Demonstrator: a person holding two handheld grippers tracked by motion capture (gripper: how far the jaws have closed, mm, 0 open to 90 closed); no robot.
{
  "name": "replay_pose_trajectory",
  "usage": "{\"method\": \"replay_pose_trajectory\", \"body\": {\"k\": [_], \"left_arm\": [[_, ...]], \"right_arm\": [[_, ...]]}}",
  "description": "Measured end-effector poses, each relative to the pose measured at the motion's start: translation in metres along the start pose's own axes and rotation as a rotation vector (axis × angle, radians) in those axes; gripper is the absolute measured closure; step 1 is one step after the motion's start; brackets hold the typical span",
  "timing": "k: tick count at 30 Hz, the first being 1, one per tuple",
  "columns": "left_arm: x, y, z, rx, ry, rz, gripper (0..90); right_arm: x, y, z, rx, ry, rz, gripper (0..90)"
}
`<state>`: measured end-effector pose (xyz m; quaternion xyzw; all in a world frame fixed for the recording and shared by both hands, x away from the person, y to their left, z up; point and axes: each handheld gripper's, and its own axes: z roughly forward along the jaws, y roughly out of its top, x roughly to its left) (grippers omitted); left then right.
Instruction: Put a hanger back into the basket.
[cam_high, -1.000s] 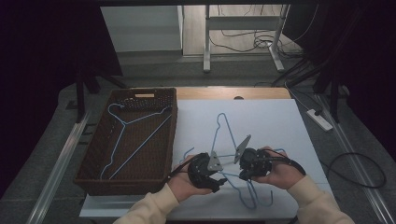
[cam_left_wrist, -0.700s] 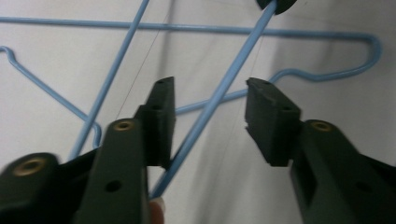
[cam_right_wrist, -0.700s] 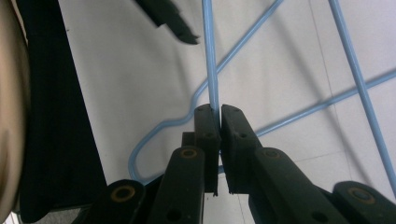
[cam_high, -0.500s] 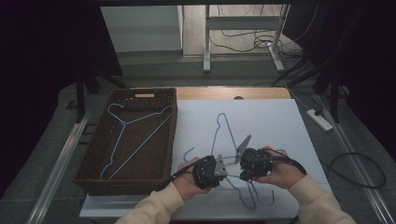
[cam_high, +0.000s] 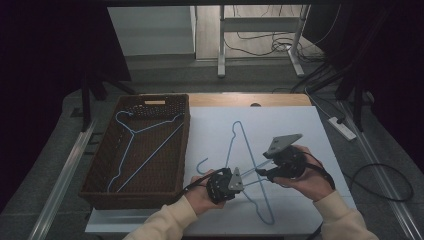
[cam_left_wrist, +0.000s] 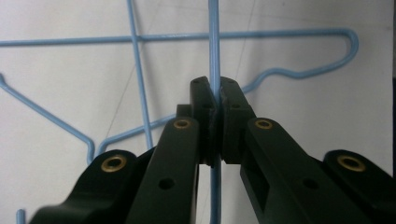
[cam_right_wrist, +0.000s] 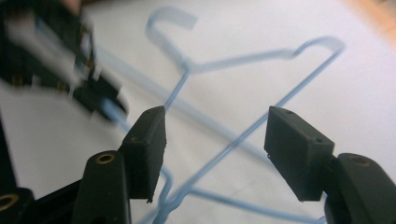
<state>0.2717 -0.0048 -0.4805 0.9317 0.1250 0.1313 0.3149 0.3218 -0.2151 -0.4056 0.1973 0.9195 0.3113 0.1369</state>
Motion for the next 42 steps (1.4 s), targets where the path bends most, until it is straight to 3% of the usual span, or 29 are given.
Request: {"method": "replay_pose_trajectory", "body": {"k": [1, 3, 4, 5, 6, 7, 9, 10, 11, 14, 15, 17, 18, 21, 25, 29, 36, 42], "left_arm": [[0.001, 0.000, -0.001, -0.008, -0.002, -0.008, 86.5], [0.003, 0.000, -0.004, -0.027, -0.001, -0.029, 86.6], [0.005, 0.000, -0.006, -0.047, 0.000, -0.051, 86.6], [0.006, 0.000, -0.007, -0.058, 0.004, -0.062, 86.7], [0.006, 0.000, -0.007, -0.058, 0.004, -0.062, 86.7], [0.007, 0.000, -0.008, -0.071, 0.006, -0.079, 86.7], [0.010, 0.000, -0.011, -0.092, 0.013, -0.108, 86.7], [0.010, 0.000, -0.011, -0.092, 0.013, -0.108, 86.7], [0.011, 0.000, -0.012, -0.106, 0.013, -0.130, 86.7], [0.013, 0.000, -0.013, -0.113, 0.017, -0.154, 86.7], [0.015, 0.000, -0.015, -0.123, 0.012, -0.180, 86.7], [0.016, 0.000, -0.015, -0.127, 0.009, -0.192, 86.8], [0.018, 0.000, -0.017, -0.140, 0.006, -0.222, 86.8], [0.019, 0.000, -0.019, -0.148, 0.004, -0.241, 86.8], [0.020, 0.001, -0.023, -0.160, 0.005, -0.268, 86.8], [0.023, 0.002, -0.031, -0.196, 0.004, -0.326, 86.8], [0.029, 0.004, -0.051, -0.263, 0.007, -0.369, 86.7], [0.031, 0.006, -0.078, -0.330, -0.005, -0.372, 86.7]], "right_arm": [[0.000, 0.000, 0.000, 0.000, 0.000, 0.000, 38.4], [-0.006, -0.002, -0.013, -0.131, -0.038, 0.062, 33.9], [-0.011, -0.004, -0.024, -0.228, -0.062, 0.110, 33.2], [-0.013, -0.005, -0.031, -0.277, -0.066, 0.141, 33.6], [-0.013, -0.005, -0.031, -0.277, -0.066, 0.141, 33.6], [-0.016, -0.009, -0.044, -0.367, -0.071, 0.194, 33.9], [-0.015, -0.012, -0.052, -0.422, -0.099, 0.207, 32.6], [-0.015, -0.012, -0.052, -0.422, -0.099, 0.207, 32.6], [-0.012, -0.016, -0.060, -0.484, -0.118, 0.214, 32.5], [-0.008, -0.020, -0.068, -0.520, -0.105, 0.214, 34.1], [-0.006, -0.021, -0.069, -0.522, -0.104, 0.203, 34.3], [-0.003, -0.023, -0.070, -0.522, -0.107, 0.196, 34.3], [0.001, -0.025, -0.071, -0.521, -0.110, 0.187, 33.3], [0.003, -0.028, -0.071, -0.519, -0.121, 0.185, 31.7], [0.001, -0.038, -0.069, -0.517, -0.127, 0.209, 29.3], [-0.006, -0.054, -0.062, -0.495, -0.133, 0.247, 28.6], [-0.011, -0.068, -0.048, -0.438, -0.125, 0.270, 27.5], [-0.015, -0.078, -0.029, -0.387, -0.129, 0.304, 26.2]]}}
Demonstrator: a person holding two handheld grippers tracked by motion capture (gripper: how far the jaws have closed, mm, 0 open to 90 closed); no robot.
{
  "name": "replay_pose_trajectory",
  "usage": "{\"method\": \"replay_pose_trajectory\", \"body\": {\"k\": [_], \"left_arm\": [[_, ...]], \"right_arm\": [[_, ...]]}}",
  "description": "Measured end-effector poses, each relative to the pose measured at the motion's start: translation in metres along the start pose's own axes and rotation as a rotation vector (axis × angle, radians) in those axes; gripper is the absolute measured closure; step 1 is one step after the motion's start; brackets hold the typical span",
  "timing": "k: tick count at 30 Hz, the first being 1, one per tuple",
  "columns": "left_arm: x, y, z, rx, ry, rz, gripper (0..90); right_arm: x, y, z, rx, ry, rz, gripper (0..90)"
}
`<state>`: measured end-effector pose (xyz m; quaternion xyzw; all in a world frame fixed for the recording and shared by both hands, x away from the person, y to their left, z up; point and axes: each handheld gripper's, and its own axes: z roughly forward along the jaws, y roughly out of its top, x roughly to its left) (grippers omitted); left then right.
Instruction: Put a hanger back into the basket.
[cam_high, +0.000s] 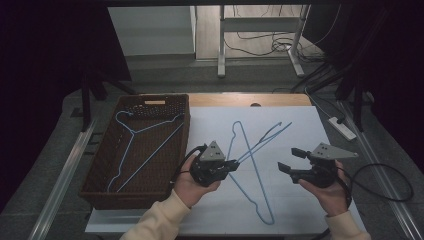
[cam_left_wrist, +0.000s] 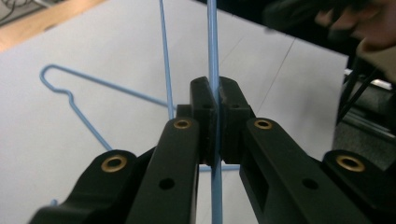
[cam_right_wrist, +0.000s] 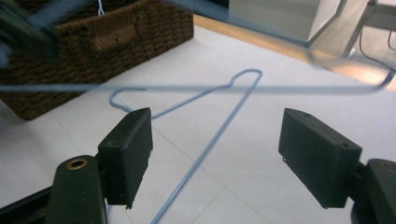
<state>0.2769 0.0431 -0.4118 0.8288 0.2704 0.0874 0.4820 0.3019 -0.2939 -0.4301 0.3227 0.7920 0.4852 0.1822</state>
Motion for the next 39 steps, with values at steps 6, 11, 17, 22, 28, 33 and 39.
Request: {"method": "replay_pose_trajectory", "body": {"k": [6, 11, 17, 22, 28, 33, 39], "left_arm": [[0.011, 0.004, -0.029, -0.059, 0.007, -0.021, 86.8], [0.023, 0.003, -0.053, -0.104, 0.034, -0.043, 86.8], [0.039, -0.002, -0.080, -0.134, 0.070, -0.066, 86.8], [0.051, -0.008, -0.102, -0.163, 0.098, -0.089, 86.7], [0.067, -0.019, -0.130, -0.196, 0.133, -0.108, 86.7], [0.079, -0.027, -0.143, -0.194, 0.161, -0.116, 86.8], [0.100, -0.043, -0.159, -0.178, 0.211, -0.139, 86.7]], "right_arm": [[-0.001, -0.009, 0.007, 0.040, -0.001, 0.010, 24.0], [-0.003, -0.014, 0.011, 0.060, -0.004, 0.022, 23.5], [-0.005, -0.020, 0.016, 0.085, -0.016, 0.023, 23.4], [-0.006, -0.023, 0.017, 0.088, -0.021, 0.029, 23.3], [-0.006, -0.023, 0.017, 0.092, -0.027, 0.029, 23.2], [-0.006, -0.023, 0.018, 0.096, -0.029, 0.030, 23.1], [-0.007, -0.025, 0.019, 0.106, -0.034, 0.031, 23.0]]}}
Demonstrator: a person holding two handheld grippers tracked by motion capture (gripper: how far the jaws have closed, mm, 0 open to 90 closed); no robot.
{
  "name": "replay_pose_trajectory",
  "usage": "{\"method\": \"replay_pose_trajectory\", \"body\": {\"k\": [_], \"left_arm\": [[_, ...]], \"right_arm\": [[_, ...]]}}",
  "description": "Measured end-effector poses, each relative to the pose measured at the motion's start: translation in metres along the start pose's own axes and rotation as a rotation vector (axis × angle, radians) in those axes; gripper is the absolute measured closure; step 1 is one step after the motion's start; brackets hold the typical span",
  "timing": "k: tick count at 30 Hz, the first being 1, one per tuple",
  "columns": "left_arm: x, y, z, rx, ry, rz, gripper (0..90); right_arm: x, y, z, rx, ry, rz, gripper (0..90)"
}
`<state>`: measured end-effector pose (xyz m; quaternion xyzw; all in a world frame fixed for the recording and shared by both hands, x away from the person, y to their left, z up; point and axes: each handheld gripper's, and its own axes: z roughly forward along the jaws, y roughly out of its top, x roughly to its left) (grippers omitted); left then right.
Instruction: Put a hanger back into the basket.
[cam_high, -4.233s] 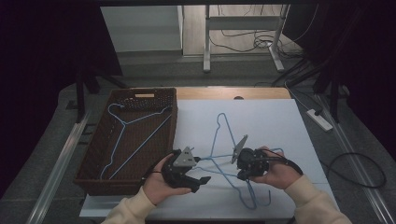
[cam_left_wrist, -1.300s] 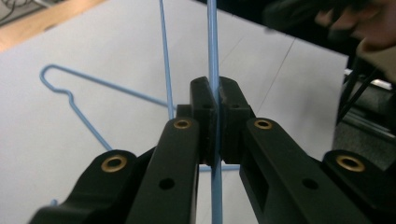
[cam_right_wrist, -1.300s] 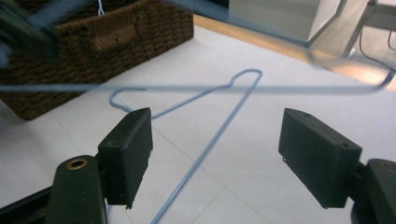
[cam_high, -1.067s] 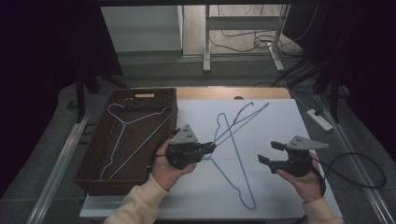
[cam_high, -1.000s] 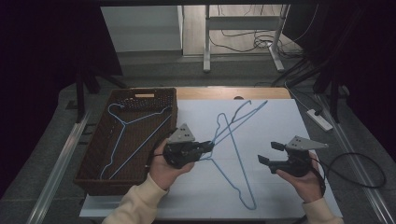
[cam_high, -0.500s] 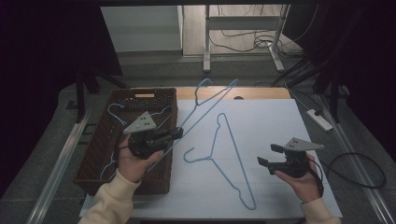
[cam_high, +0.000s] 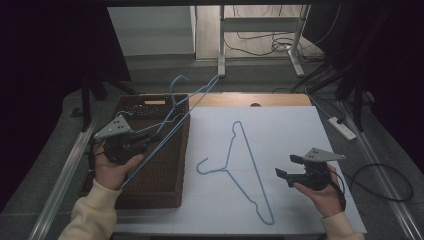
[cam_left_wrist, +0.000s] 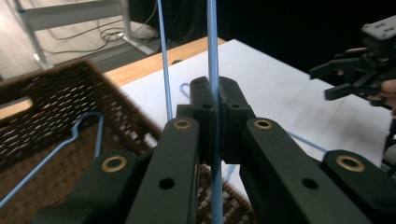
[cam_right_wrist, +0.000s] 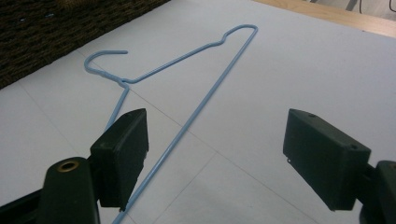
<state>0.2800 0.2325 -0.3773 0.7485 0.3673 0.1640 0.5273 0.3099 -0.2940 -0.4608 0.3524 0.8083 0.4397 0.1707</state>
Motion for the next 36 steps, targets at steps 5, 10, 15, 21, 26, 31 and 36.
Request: {"method": "replay_pose_trajectory", "body": {"k": [5, 10, 15, 21, 26, 31, 36], "left_arm": [[0.016, -0.011, -0.009, 0.014, 0.033, -0.021, 86.7], [0.031, -0.021, -0.019, 0.018, 0.052, -0.044, 86.7], [0.043, -0.035, -0.027, 0.034, 0.066, -0.070, 86.7], [0.051, -0.050, -0.029, 0.063, 0.071, -0.086, 86.7], [0.056, -0.056, -0.028, 0.088, 0.072, -0.108, 86.7], [0.062, -0.061, -0.029, 0.100, 0.085, -0.125, 86.7], [0.065, -0.065, -0.026, 0.124, 0.084, -0.144, 86.7]], "right_arm": [[0.000, 0.000, 0.001, 0.006, -0.003, -0.001, 22.9], [0.000, -0.001, 0.001, 0.007, -0.006, -0.006, 22.6], [0.000, -0.001, 0.002, 0.008, -0.007, -0.005, 22.6], [0.000, -0.002, 0.002, 0.011, -0.007, -0.007, 22.6], [0.000, -0.002, 0.001, 0.011, -0.010, -0.005, 22.6], [0.000, -0.002, 0.001, 0.011, -0.010, -0.005, 22.5], [0.000, -0.002, 0.001, 0.012, -0.010, -0.007, 22.5]]}}
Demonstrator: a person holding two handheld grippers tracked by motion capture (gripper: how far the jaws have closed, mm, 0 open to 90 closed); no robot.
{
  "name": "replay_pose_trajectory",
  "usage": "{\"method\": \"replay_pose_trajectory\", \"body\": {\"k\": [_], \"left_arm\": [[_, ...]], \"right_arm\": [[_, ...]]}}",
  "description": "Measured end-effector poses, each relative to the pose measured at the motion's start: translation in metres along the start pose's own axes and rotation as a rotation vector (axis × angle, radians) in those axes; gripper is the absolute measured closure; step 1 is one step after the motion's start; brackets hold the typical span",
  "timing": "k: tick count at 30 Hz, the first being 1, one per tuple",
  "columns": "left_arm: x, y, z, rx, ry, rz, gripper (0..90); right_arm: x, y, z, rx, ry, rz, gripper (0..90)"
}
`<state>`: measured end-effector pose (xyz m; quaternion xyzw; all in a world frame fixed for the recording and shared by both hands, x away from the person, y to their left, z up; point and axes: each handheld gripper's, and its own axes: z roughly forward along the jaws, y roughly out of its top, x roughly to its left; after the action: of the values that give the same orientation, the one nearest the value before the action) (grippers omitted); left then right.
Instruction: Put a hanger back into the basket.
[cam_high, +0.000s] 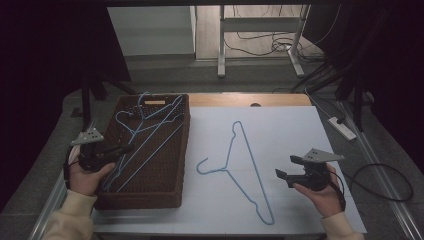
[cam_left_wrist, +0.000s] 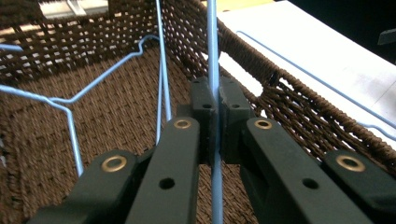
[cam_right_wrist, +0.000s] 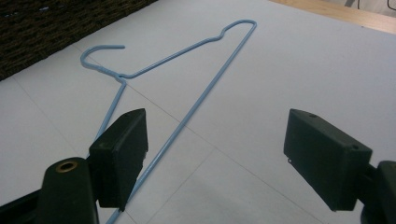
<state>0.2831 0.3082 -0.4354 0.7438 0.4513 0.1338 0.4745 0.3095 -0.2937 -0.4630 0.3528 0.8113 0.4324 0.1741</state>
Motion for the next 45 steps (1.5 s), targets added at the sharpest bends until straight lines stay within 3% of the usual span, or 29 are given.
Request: {"method": "replay_pose_trajectory", "body": {"k": [4, 11, 20, 26, 28, 32, 33, 34, 35, 36, 39, 45], "left_arm": [[0.002, -0.001, 0.004, 0.021, 0.008, -0.011, 86.7], [0.004, -0.002, 0.020, 0.139, 0.053, -0.014, 86.6], [0.004, -0.002, 0.022, 0.144, 0.016, -0.009, 86.6], [0.011, -0.004, 0.033, 0.232, 0.017, -0.064, 86.4], [0.015, -0.005, 0.036, 0.262, 0.057, -0.099, 85.6], [0.018, -0.005, 0.036, 0.270, 0.134, -0.125, 79.8], [0.018, -0.004, 0.036, 0.266, 0.163, -0.122, 78.1], [0.018, -0.004, 0.036, 0.266, 0.163, -0.122, 76.3], [0.017, -0.003, 0.036, 0.254, 0.202, -0.113, 74.1], [0.017, -0.003, 0.036, 0.254, 0.202, -0.113, 71.6], [0.014, -0.001, 0.032, 0.208, 0.256, -0.094, 65.4], [0.012, 0.000, 0.029, 0.184, 0.304, -0.085, 51.5]], "right_arm": [[0.000, 0.000, 0.000, 0.002, 0.000, -0.002, 22.4], [0.000, 0.000, 0.000, 0.001, 0.000, 0.000, 22.4], [0.000, 0.000, 0.000, 0.002, 0.001, 0.000, 22.4], [0.001, -0.001, 0.000, 0.002, 0.002, -0.001, 22.4], [0.001, 0.000, 0.000, 0.000, 0.002, -0.002, 22.4], [0.001, -0.001, 0.001, 0.005, 0.004, -0.004, 22.3], [0.001, -0.001, 0.001, 0.007, 0.005, -0.005, 22.3], [0.001, -0.001, 0.001, 0.007, 0.005, -0.005, 22.3], [0.001, -0.001, 0.001, 0.008, 0.006, -0.006, 22.3], [0.001, -0.001, 0.001, 0.008, 0.006, -0.006, 22.3], [0.001, -0.001, 0.001, 0.008, 0.006, -0.005, 22.2], [0.002, -0.001, 0.001, 0.010, 0.004, -0.007, 22.2]]}}
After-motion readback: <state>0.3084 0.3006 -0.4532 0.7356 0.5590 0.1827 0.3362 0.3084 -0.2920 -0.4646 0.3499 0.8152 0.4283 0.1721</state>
